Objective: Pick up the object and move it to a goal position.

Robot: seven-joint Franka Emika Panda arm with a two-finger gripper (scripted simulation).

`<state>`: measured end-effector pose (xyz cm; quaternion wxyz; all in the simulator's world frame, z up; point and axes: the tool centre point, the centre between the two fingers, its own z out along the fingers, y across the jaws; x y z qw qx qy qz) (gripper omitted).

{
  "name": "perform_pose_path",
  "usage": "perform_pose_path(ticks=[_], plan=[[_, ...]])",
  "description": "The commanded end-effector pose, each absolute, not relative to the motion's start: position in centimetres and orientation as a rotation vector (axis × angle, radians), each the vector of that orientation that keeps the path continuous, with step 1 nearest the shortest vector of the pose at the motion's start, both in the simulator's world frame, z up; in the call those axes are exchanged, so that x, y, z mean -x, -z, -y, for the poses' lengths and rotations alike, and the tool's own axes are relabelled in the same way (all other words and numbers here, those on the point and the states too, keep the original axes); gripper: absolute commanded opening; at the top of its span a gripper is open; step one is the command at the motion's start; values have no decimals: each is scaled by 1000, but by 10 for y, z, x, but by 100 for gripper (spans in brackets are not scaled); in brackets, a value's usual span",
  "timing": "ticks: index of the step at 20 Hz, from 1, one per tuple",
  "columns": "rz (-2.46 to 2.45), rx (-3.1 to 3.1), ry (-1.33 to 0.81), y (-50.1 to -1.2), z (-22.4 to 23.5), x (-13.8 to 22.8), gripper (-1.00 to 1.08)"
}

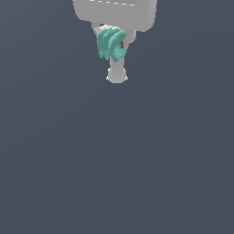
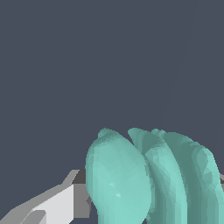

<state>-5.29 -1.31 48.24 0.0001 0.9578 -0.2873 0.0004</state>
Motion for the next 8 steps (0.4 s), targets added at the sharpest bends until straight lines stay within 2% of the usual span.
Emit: perform_pose_path(ticks=[1,8], plan=[[902,-3009,0,-488,12,52,-100],[902,-3009,0,-491,12,51,-100]])
